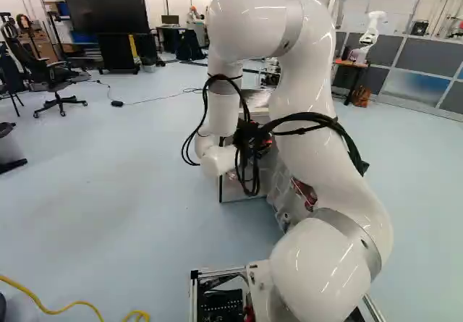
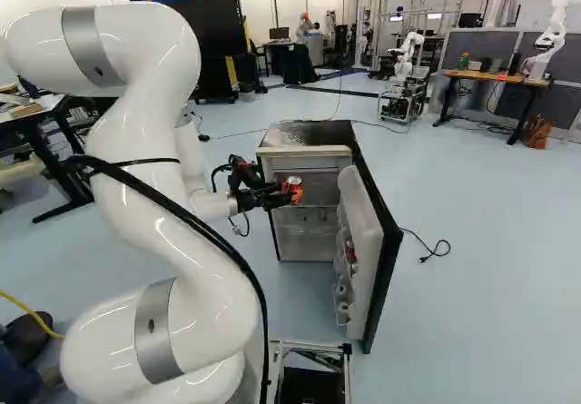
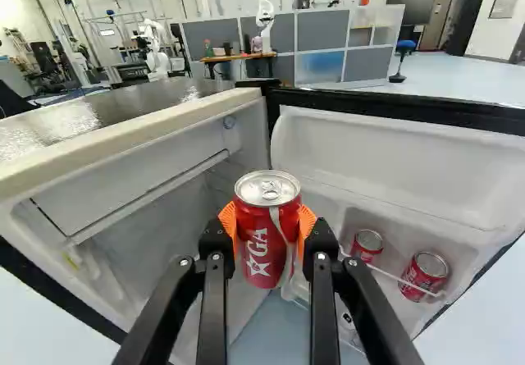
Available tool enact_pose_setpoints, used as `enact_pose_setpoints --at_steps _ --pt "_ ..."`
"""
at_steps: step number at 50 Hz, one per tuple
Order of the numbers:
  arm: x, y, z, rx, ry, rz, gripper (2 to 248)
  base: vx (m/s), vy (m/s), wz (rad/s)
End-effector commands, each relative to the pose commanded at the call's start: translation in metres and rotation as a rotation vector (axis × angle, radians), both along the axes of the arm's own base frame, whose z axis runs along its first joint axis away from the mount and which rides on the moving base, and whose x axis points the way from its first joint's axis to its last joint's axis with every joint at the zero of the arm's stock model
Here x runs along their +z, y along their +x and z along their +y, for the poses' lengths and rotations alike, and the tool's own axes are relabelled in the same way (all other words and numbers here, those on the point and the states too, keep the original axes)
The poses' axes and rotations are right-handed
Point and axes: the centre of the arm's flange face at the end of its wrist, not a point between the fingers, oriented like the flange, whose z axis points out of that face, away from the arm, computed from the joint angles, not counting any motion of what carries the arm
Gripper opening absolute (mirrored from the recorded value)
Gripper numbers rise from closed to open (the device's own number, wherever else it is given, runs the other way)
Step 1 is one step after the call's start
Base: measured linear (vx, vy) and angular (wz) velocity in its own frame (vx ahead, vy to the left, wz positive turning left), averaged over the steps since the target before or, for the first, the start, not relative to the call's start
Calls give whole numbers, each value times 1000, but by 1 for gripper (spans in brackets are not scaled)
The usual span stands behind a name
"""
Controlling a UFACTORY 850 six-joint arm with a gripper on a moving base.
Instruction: Grab a drink from the fridge
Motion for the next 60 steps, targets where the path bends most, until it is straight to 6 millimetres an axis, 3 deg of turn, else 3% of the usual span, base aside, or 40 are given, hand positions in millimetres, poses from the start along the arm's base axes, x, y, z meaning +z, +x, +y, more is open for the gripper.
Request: enact_pose_setpoints --at_steps 28,60 --pt "37 -2 20 105 42 -64 92 0 0 0" --pt "78 17 30 205 74 -165 92 0 0 0"
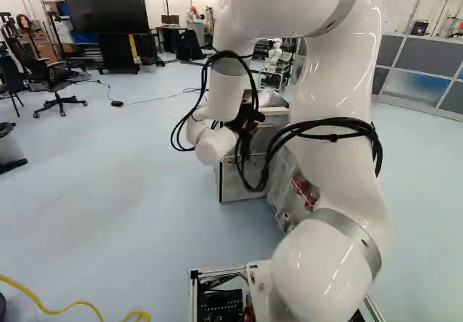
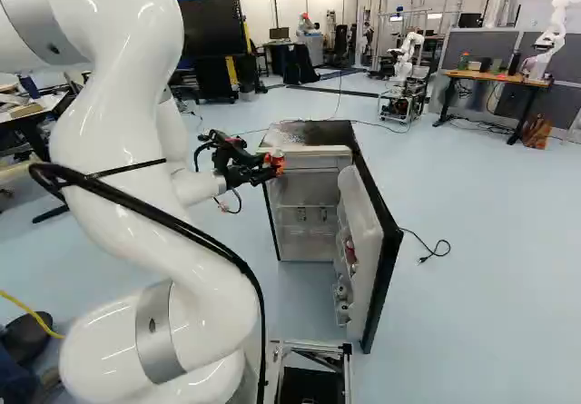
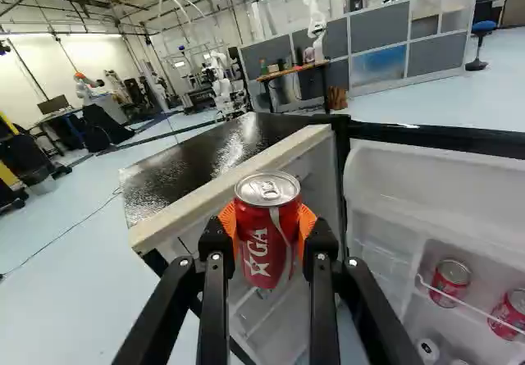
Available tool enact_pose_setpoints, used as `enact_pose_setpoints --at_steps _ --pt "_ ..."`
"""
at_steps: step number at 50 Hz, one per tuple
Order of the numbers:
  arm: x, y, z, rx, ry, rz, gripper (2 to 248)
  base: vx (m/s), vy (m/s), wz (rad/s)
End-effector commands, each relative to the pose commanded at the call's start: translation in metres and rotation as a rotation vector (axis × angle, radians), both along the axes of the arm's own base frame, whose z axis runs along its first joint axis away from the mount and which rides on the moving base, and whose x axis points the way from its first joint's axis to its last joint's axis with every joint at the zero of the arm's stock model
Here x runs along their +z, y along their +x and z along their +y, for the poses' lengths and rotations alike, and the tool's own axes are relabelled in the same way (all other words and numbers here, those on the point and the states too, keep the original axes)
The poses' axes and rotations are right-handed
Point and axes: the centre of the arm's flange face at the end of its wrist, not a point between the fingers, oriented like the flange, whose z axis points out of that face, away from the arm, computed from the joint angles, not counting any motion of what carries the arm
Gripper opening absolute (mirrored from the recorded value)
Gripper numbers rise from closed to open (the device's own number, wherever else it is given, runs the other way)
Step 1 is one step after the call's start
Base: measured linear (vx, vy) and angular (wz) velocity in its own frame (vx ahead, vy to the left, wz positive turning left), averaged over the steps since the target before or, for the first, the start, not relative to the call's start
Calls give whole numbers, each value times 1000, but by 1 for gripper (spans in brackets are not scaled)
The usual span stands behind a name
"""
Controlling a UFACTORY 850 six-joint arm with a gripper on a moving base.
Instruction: Grab a drink from the fridge
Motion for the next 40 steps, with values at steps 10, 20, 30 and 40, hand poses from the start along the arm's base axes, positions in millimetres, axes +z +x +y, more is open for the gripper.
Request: enact_pose_setpoints --at_steps 10,20,30,40 --pt "13 6 1 39 4 -32 92 0 0 0" --pt "26 10 1 90 3 -63 92 0 0 0" --pt "40 14 0 155 -6 -96 92 0 0 0" --pt "48 21 -2 223 -23 -120 92 0 0 0"
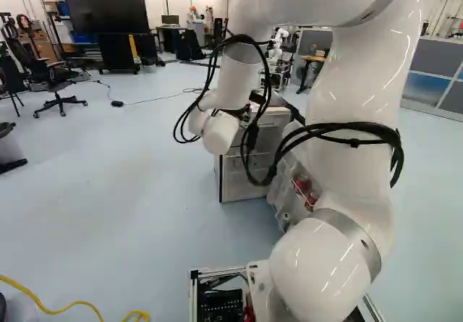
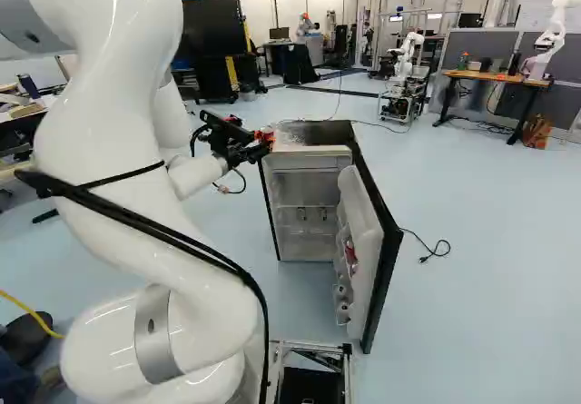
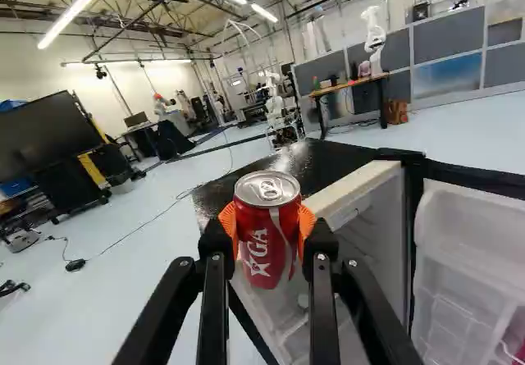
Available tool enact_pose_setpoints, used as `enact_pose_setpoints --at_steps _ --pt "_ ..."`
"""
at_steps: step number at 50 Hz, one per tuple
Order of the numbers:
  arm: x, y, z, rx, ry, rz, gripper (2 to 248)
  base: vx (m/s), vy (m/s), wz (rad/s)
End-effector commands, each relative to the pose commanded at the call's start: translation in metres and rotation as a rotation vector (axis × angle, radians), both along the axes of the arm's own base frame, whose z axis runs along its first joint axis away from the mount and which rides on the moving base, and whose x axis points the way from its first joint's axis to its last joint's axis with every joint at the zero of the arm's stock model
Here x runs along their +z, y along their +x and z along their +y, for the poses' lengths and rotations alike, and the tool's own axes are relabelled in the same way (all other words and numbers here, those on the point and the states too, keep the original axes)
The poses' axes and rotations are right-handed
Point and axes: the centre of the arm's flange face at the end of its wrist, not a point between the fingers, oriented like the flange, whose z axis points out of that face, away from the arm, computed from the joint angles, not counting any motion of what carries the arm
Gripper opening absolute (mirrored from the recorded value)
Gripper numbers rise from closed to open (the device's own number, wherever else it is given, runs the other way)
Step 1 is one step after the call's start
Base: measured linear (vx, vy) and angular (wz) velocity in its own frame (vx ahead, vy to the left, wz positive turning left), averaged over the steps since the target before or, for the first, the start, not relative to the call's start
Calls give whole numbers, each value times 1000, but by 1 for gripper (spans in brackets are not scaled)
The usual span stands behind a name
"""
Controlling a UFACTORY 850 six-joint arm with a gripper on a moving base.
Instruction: Grab a drink from the fridge
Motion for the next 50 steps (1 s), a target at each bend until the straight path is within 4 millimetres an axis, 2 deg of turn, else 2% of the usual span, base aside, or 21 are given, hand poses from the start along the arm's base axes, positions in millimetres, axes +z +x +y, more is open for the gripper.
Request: enact_pose_setpoints --at_steps 16,50 --pt "2 18 -8 77 -33 -16 92 0 0 0" --pt "-2 52 -38 163 -74 8 92 0 0 0"
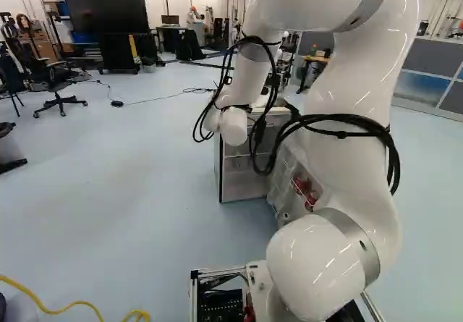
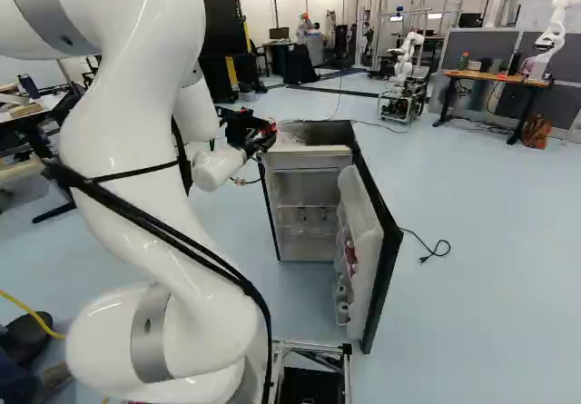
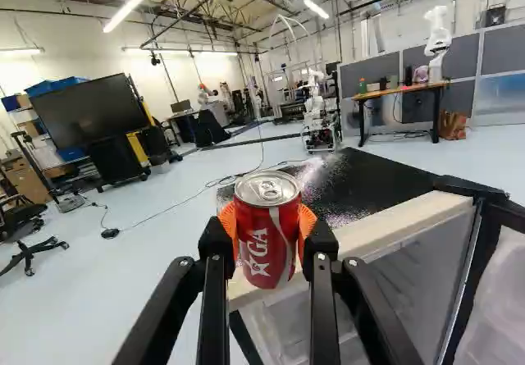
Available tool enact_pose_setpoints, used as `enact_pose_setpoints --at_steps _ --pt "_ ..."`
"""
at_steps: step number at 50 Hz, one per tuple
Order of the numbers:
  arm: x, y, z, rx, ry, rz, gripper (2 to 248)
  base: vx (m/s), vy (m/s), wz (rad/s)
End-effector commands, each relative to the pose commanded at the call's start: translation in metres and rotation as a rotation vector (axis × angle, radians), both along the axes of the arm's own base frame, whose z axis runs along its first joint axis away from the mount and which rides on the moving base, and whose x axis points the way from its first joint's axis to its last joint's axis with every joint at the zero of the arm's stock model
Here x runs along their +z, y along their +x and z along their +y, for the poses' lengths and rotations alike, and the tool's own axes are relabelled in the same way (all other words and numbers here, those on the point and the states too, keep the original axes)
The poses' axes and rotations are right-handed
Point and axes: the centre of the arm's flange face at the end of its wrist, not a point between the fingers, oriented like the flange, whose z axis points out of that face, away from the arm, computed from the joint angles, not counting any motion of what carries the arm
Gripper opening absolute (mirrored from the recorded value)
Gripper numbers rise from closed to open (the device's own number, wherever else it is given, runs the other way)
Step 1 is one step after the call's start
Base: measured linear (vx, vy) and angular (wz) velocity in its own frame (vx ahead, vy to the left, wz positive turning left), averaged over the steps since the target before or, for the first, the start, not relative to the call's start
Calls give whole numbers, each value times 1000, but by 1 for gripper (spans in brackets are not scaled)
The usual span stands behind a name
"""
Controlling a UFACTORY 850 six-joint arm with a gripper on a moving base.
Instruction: Grab a drink from the fridge
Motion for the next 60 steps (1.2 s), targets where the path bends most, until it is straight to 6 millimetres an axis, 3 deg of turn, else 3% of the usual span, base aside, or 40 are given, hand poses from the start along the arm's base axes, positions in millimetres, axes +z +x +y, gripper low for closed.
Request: enact_pose_setpoints --at_steps 60 --pt "-9 46 -61 117 -82 47 92 0 0 0"
